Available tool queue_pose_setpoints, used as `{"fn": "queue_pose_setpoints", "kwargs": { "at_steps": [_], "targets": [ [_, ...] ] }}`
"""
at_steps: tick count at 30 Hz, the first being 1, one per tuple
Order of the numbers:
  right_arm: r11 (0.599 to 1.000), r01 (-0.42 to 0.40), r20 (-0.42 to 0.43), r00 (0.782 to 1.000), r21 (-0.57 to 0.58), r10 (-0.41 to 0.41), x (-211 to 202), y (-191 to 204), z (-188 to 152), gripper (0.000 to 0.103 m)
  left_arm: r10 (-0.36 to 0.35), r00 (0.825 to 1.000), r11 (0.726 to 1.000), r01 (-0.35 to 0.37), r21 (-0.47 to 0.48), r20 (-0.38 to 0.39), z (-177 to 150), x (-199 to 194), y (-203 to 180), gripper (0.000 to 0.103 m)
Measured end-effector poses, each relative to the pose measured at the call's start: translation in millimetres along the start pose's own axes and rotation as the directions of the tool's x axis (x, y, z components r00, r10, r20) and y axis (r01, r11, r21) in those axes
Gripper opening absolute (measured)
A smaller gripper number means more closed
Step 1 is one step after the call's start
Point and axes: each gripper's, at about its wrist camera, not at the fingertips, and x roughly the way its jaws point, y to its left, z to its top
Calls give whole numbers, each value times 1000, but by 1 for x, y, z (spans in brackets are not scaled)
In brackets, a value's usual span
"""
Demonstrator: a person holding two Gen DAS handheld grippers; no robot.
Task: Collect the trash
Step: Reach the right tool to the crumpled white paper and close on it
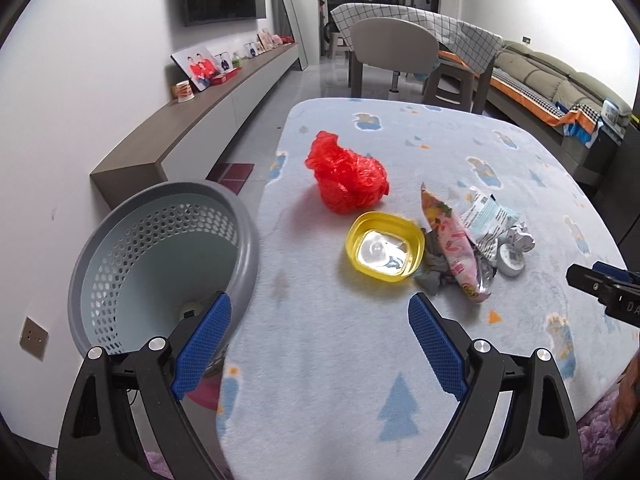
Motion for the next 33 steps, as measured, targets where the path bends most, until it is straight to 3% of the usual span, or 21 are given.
{"fn": "queue_pose_setpoints", "kwargs": {
  "at_steps": [17,33],
  "targets": [
    [997,-3,-18,1000,-81,1,44,9,47,77,25,1000,999,-25,42,3,46,30,-16,89],
    [998,16,-68,997,-64,-20,78,5,50,77,3,999,998,0,62,-49,39,62,-23,89]
  ]
}}
